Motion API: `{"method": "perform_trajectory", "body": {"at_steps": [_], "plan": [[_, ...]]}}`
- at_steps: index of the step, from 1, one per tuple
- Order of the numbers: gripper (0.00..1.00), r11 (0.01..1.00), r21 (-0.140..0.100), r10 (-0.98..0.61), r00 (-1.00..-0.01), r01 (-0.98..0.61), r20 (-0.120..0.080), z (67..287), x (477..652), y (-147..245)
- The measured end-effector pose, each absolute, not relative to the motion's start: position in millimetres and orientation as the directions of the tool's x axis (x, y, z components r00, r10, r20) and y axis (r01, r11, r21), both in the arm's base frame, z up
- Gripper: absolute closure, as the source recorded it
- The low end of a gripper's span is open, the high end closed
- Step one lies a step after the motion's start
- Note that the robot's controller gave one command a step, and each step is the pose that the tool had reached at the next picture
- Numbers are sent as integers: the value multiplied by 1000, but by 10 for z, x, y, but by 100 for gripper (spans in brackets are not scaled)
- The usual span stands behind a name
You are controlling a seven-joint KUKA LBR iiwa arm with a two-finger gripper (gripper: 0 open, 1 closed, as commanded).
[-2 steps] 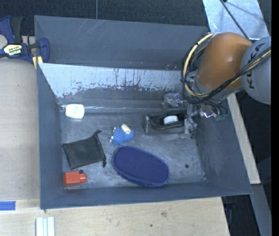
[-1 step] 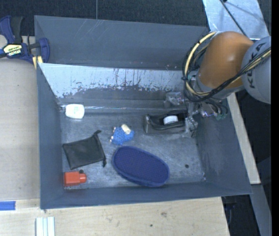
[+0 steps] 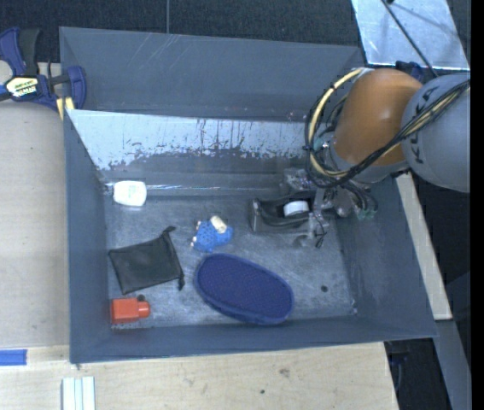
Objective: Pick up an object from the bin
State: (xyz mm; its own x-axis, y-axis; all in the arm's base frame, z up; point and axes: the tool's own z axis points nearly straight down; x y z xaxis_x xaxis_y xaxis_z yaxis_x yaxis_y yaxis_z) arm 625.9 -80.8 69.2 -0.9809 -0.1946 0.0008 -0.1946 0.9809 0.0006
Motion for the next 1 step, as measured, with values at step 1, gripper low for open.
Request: {"method": "perform_trajectory", "body": {"at_steps": [1], "plan": [[0, 981, 0, -196, -981, -196, 0, 696, 6263, -812]]}}
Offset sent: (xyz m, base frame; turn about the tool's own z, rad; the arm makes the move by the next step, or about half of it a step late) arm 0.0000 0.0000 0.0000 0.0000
